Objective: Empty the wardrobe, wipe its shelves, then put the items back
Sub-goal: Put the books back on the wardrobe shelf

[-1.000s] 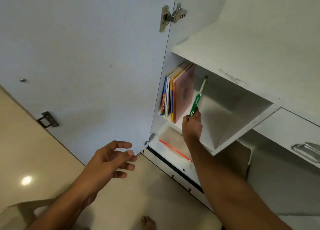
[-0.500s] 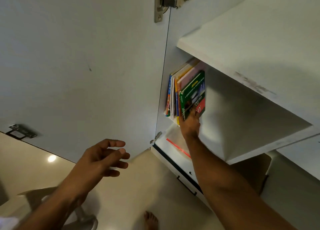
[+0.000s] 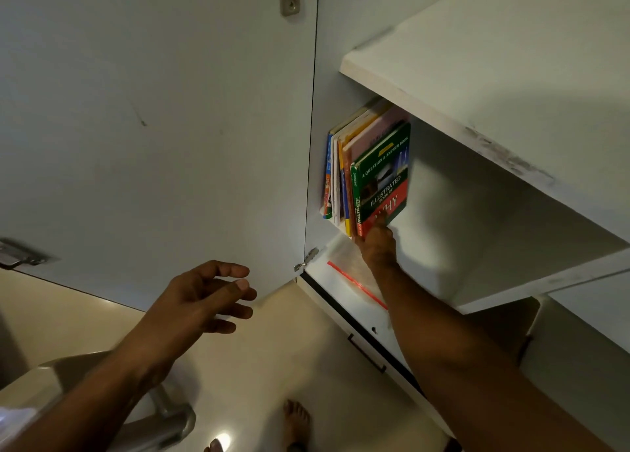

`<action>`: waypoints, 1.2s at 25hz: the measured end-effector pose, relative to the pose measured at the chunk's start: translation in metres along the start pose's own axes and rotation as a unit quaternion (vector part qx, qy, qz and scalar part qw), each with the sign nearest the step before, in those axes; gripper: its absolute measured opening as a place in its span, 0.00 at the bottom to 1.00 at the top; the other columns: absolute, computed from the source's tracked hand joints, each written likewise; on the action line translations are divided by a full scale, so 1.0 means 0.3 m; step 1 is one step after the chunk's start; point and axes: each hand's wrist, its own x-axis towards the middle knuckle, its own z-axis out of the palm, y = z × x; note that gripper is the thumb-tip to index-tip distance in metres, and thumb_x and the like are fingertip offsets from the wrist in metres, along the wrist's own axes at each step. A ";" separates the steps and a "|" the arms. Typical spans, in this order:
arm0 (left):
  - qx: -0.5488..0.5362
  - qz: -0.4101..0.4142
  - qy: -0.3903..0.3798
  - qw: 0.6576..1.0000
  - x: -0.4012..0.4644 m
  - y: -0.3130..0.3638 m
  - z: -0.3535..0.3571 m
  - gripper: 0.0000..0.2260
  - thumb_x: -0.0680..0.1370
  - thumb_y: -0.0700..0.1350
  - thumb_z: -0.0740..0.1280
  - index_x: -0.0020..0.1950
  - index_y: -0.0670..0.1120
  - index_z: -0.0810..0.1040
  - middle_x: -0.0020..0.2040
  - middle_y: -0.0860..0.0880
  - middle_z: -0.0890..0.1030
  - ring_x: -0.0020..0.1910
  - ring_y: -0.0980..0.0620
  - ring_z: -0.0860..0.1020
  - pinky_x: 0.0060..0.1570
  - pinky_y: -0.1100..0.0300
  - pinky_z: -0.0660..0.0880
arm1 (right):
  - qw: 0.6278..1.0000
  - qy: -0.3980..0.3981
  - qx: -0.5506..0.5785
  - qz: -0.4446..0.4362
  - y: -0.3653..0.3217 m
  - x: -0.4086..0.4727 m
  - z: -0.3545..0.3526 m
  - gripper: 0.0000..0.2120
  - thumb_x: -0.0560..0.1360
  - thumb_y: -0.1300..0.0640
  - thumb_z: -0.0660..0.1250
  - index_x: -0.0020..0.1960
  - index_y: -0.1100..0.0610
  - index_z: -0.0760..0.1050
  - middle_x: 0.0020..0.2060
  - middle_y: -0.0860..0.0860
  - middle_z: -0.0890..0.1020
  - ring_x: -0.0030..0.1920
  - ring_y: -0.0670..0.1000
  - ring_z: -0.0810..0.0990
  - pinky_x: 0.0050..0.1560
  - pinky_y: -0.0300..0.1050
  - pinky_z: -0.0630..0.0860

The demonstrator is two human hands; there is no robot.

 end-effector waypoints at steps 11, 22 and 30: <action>-0.027 -0.015 0.055 0.998 -0.108 -0.123 -0.075 0.15 0.75 0.50 0.67 0.61 0.48 0.79 0.51 0.48 0.86 0.49 0.47 0.86 0.54 0.45 0.80 | 0.945 -0.184 -0.249 -0.109 -0.260 -0.232 -0.078 0.20 0.76 0.44 0.70 0.61 0.58 0.75 0.59 0.57 0.80 0.59 0.58 0.79 0.51 0.47 0.75; -0.055 -0.089 0.204 0.973 -0.580 -0.466 -0.458 0.13 0.78 0.49 0.70 0.60 0.46 0.79 0.50 0.45 0.87 0.48 0.45 0.86 0.46 0.51 0.83 | 0.850 -0.373 -0.021 -0.372 -0.839 -0.904 0.248 0.12 0.77 0.46 0.70 0.51 0.55 0.80 0.47 0.52 0.85 0.47 0.53 0.82 0.48 0.47 0.79; -0.169 -0.107 0.292 0.935 -0.963 -0.914 -0.883 0.08 0.79 0.43 0.68 0.58 0.44 0.78 0.47 0.42 0.86 0.41 0.47 0.86 0.35 0.62 0.80 | 0.771 -0.428 -0.051 -0.468 -1.146 -1.645 0.636 0.06 0.76 0.47 0.67 0.50 0.48 0.79 0.44 0.47 0.84 0.43 0.50 0.82 0.48 0.52 0.82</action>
